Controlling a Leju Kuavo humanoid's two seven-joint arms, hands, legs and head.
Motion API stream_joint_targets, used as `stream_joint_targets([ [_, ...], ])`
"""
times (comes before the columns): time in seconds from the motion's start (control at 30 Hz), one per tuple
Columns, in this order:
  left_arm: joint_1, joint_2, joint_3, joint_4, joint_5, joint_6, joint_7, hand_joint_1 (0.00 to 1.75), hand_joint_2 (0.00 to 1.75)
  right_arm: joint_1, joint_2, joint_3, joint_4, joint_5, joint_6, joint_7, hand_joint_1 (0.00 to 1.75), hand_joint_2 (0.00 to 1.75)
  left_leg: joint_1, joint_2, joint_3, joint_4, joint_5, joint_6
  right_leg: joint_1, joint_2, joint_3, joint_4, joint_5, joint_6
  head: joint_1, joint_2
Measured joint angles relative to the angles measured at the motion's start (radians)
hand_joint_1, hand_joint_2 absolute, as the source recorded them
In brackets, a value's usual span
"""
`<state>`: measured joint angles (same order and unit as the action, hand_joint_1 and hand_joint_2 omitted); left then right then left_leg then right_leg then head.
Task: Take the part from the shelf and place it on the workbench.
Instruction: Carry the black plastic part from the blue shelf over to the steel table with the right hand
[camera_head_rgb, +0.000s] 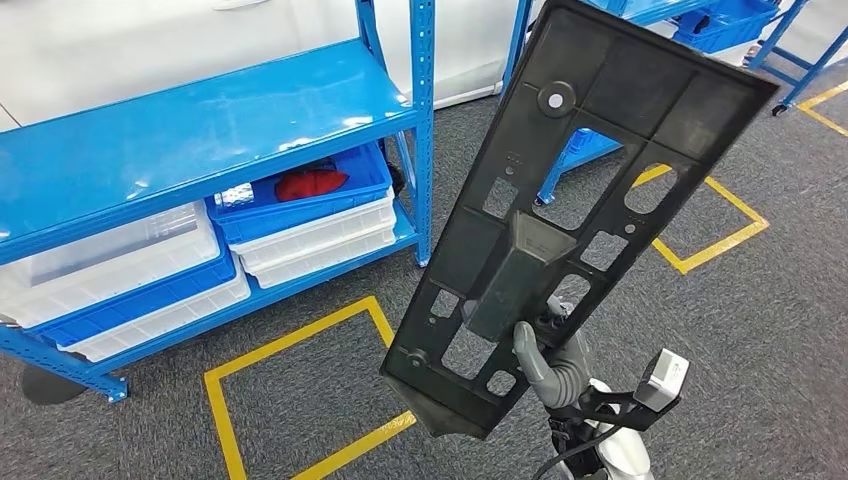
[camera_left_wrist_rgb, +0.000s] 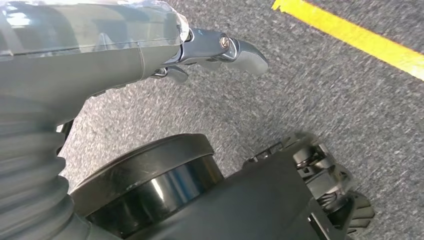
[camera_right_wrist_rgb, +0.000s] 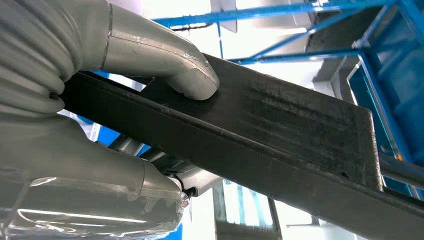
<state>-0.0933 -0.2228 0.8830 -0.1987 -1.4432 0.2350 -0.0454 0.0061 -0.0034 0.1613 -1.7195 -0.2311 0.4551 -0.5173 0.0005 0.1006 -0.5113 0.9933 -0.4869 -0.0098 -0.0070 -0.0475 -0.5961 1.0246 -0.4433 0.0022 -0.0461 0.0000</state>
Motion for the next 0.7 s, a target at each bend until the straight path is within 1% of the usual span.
stream_joint_targets([
  [0.03,-0.001,0.000,0.000,0.000,-0.001,0.001,0.001,0.00,1.75,0.004,0.000,-0.004,-0.004,0.000,0.001,0.000,1.75,1.75,0.002,0.001,0.001,0.002,-0.003,-0.006,-0.001,0.009,-0.001,-0.002,0.002,-0.007,0.000,0.000],
  [0.07,-0.001,0.000,0.000,0.000,-0.002,0.002,0.001,0.00,1.75,0.007,0.000,-0.007,-0.007,0.000,0.002,0.000,1.75,1.75,0.004,-0.011,-0.002,0.012,-0.013,-0.011,-0.003,0.018,-0.001,-0.005,0.004,-0.014,0.000,0.000],
  [0.1,-0.001,0.000,0.000,0.000,-0.002,0.002,0.002,0.00,1.75,0.009,0.001,-0.009,-0.011,0.001,0.004,0.000,1.75,1.75,0.006,-0.031,-0.013,0.040,-0.034,-0.016,-0.005,0.027,-0.002,-0.008,0.008,-0.021,0.000,0.000],
  [0.13,-0.002,0.000,0.000,0.000,-0.002,0.002,0.002,0.00,1.75,0.010,0.003,-0.010,-0.014,0.001,0.006,0.000,1.75,1.75,0.009,-0.056,-0.034,0.089,-0.065,-0.019,-0.006,0.037,-0.002,-0.010,0.010,-0.026,0.000,0.000],
  [0.17,-0.004,0.000,0.000,0.000,-0.002,0.002,0.004,0.00,1.75,0.010,0.004,-0.011,-0.015,0.001,0.008,0.000,1.75,1.75,0.009,-0.077,-0.062,0.155,-0.100,-0.021,-0.005,0.047,-0.004,-0.010,0.012,-0.030,0.000,0.000],
  [0.2,-0.008,0.000,0.000,0.000,-0.002,0.003,0.008,0.00,1.75,0.010,0.006,-0.011,-0.016,0.001,0.010,0.000,1.75,1.75,0.010,-0.086,-0.091,0.224,-0.130,-0.022,-0.003,0.057,-0.005,-0.009,0.013,-0.033,0.000,0.000],
  [0.23,-0.012,0.000,0.000,0.000,-0.005,0.004,0.014,0.00,1.75,0.011,0.007,-0.011,-0.016,0.001,0.012,0.000,1.75,1.75,0.009,-0.089,-0.113,0.275,-0.146,-0.022,-0.001,0.068,-0.006,-0.009,0.013,-0.033,0.000,0.000],
  [0.27,-0.015,0.000,-0.001,0.000,-0.010,0.005,0.022,0.00,1.75,0.011,0.008,-0.011,-0.016,0.001,0.013,0.000,1.75,1.75,0.009,-0.091,-0.119,0.292,-0.141,-0.020,0.001,0.081,-0.006,-0.007,0.014,-0.034,0.000,0.000],
  [0.3,-0.017,0.000,-0.003,0.000,-0.020,0.007,0.031,0.00,1.75,0.010,0.008,-0.011,-0.016,0.001,0.014,0.000,1.75,1.75,0.009,-0.092,-0.108,0.271,-0.118,-0.016,0.003,0.093,-0.006,-0.005,0.014,-0.034,0.000,0.000],
  [0.33,-0.017,0.000,-0.006,0.000,-0.032,0.009,0.041,0.00,1.75,0.009,0.008,-0.011,-0.016,0.002,0.015,0.000,1.75,1.75,0.009,-0.099,-0.081,0.212,-0.080,-0.010,0.004,0.107,-0.006,-0.003,0.014,-0.034,0.000,0.000],
  [0.37,-0.016,0.002,-0.010,0.000,-0.042,0.010,0.051,0.00,1.75,0.008,0.009,-0.012,-0.016,0.002,0.015,0.000,1.75,1.75,0.009,-0.119,-0.049,0.141,-0.046,-0.003,0.005,0.120,-0.006,-0.002,0.015,-0.033,0.000,0.000],
  [0.4,-0.015,0.004,-0.013,0.000,-0.049,0.012,0.062,0.00,1.75,0.006,0.010,-0.012,-0.016,0.003,0.016,0.000,1.75,1.75,0.009,-0.138,-0.023,0.079,-0.022,0.003,0.005,0.133,-0.008,0.000,0.016,-0.030,0.000,0.000],
  [0.43,-0.015,0.007,-0.015,0.000,-0.052,0.013,0.072,0.00,1.75,0.003,0.012,-0.012,-0.016,0.004,0.017,0.001,1.75,1.75,0.008,-0.155,-0.006,0.034,-0.010,0.006,0.004,0.143,-0.013,0.001,0.019,-0.025,0.000,0.000],
  [0.47,-0.016,0.010,-0.016,0.000,-0.053,0.014,0.081,0.00,1.75,0.002,0.013,-0.012,-0.016,0.005,0.018,0.002,1.75,1.75,0.006,-0.164,0.000,0.015,-0.011,0.009,0.001,0.152,-0.018,0.001,0.023,-0.019,0.000,0.000],
  [0.5,-0.017,0.014,-0.016,0.000,-0.054,0.016,0.089,0.00,1.75,0.001,0.013,-0.013,-0.016,0.006,0.018,0.002,1.75,1.75,0.004,-0.159,0.001,0.007,-0.010,0.010,-0.001,0.162,-0.023,0.000,0.028,-0.012,0.000,0.000],
  [0.53,-0.019,0.018,-0.018,0.000,-0.057,0.018,0.097,0.00,1.75,0.001,0.014,-0.015,-0.016,0.007,0.019,0.003,1.75,1.75,0.006,-0.151,0.003,0.000,-0.007,0.014,-0.002,0.165,-0.025,-0.002,0.031,-0.005,0.000,0.000],
  [0.57,-0.020,0.024,-0.020,0.000,-0.062,0.021,0.105,0.00,1.75,0.001,0.014,-0.017,-0.017,0.008,0.019,0.004,1.75,1.75,0.007,-0.142,0.006,-0.007,-0.001,0.018,-0.001,0.155,-0.028,0.001,0.028,0.000,0.000,0.000],
  [0.6,-0.019,0.033,-0.024,0.000,-0.068,0.022,0.111,0.00,1.75,0.000,0.014,-0.019,-0.017,0.008,0.021,0.005,1.75,1.75,0.009,-0.130,0.010,-0.015,0.004,0.023,0.001,0.134,-0.037,0.017,0.016,0.006,0.000,0.000],
  [0.63,-0.017,0.041,-0.027,0.000,-0.072,0.022,0.113,0.00,1.75,-0.001,0.014,-0.020,-0.018,0.009,0.024,0.005,1.75,1.75,0.011,-0.117,0.012,-0.020,0.009,0.027,0.001,0.106,-0.055,0.055,-0.007,0.010,0.000,0.000],
  [0.67,-0.015,0.052,-0.030,0.000,-0.073,0.021,0.114,0.00,1.75,-0.002,0.014,-0.021,-0.018,0.009,0.027,0.006,1.75,1.75,0.009,-0.103,0.013,-0.022,0.010,0.029,0.000,0.080,-0.084,0.114,-0.039,0.015,0.000,0.000],
  [0.7,-0.013,0.062,-0.031,0.000,-0.073,0.021,0.113,0.00,1.75,-0.003,0.014,-0.022,-0.018,0.009,0.030,0.006,1.75,1.75,0.008,-0.090,0.012,-0.022,0.010,0.031,-0.004,0.065,-0.119,0.186,-0.073,0.019,0.000,0.000],
])
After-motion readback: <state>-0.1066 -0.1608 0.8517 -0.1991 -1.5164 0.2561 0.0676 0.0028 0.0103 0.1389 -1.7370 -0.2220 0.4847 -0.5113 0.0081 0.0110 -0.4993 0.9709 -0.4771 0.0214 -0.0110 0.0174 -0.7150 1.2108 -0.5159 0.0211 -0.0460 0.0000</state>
